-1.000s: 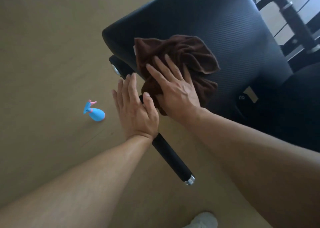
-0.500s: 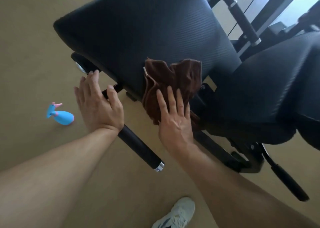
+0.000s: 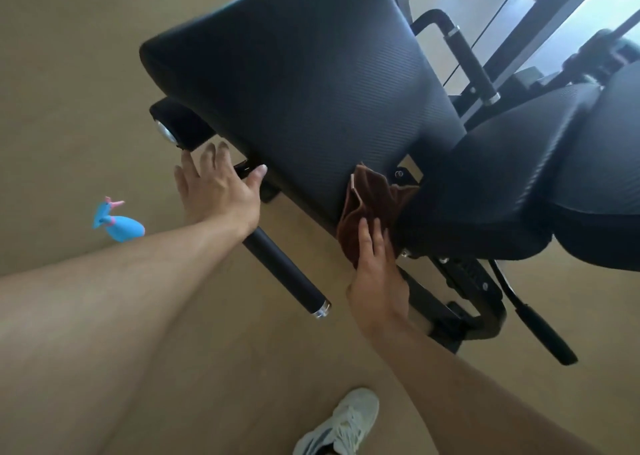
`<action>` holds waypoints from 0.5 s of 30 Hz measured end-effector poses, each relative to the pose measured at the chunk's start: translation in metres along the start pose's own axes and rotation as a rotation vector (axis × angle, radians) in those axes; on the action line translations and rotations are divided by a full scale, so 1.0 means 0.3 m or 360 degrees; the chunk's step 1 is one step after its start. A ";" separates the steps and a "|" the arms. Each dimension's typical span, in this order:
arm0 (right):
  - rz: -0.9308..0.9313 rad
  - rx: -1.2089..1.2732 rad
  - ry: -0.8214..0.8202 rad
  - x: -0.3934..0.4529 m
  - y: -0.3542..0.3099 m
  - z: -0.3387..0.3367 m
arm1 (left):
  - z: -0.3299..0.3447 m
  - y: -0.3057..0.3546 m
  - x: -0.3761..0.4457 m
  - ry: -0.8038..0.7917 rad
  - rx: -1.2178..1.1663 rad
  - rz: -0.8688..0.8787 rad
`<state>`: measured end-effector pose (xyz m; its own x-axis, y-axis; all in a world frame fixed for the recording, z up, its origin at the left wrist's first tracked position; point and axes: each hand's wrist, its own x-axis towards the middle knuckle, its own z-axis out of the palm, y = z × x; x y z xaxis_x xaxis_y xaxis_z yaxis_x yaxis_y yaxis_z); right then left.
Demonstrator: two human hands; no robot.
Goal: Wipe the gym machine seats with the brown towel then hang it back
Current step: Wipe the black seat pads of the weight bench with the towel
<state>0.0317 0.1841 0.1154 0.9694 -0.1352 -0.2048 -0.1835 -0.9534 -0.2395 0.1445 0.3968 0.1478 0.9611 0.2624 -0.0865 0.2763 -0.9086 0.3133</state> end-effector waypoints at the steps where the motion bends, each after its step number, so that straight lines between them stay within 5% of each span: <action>1: 0.0036 0.0038 -0.0032 -0.005 -0.010 -0.017 | -0.025 -0.005 0.002 -0.0142 0.0033 0.0052; 6: 0.0393 0.0521 -0.0419 -0.120 -0.066 -0.091 | -0.177 -0.123 -0.141 -0.0709 -0.0123 0.0186; 15: 0.0731 0.1289 -0.0821 -0.591 -0.317 -0.436 | -0.460 -0.179 -0.779 -0.1208 -0.1274 -0.0827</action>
<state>-0.1013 0.2635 0.2987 0.6279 -0.1247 -0.7682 -0.7522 -0.3507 -0.5579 -0.0954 0.4294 0.2818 0.5687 0.0352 -0.8218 0.8058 -0.2245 0.5480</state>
